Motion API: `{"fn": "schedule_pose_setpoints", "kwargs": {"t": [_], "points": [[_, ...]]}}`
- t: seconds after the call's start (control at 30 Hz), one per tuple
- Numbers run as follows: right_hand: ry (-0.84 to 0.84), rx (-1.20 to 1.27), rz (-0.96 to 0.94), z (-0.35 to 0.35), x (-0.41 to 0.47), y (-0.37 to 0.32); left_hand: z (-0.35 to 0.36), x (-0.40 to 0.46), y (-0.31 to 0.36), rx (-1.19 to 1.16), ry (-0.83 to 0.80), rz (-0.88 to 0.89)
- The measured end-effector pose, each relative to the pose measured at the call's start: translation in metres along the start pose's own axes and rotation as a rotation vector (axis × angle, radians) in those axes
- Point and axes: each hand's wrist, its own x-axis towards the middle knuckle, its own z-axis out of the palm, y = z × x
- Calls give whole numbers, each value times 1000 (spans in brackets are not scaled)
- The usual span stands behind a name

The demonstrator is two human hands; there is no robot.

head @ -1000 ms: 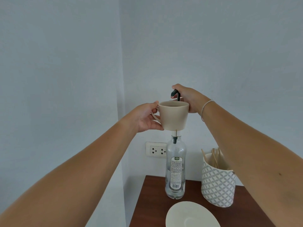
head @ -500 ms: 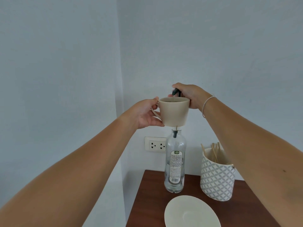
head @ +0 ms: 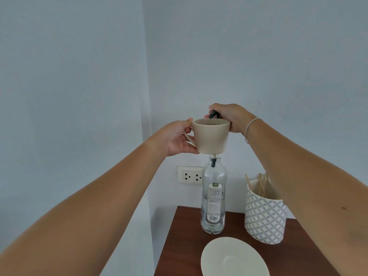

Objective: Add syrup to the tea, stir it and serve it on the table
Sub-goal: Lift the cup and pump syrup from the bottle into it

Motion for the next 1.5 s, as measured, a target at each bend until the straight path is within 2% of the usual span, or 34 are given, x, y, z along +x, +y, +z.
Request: {"fn": "schedule_pose_setpoints", "kwargs": {"t": [0.17, 0.3, 0.73, 1.1, 1.23, 1.4, 1.5], "points": [[-45, 110, 42, -2, -5, -3, 0, -1, 0, 1, 7, -13], [-56, 34, 57, -1, -13, -10, -1, -3, 0, -4, 5, -17], [-40, 23, -35, 6, -23, -17, -8, -10, 0, -26, 26, -7], [-22, 32, -173, -23, -53, 25, -5, -16, -4, -25, 4, -24], [-79, 50, -200, -27, -70, 43, -3, -20, -6, -16, 6, -22], [-244, 11, -262, -25, -80, 60, -7, -22, -11, -26, 2, 1], [-290, 38, -255, -33, -109, 82, 4, -39, -34, -18, -30, -60]]}}
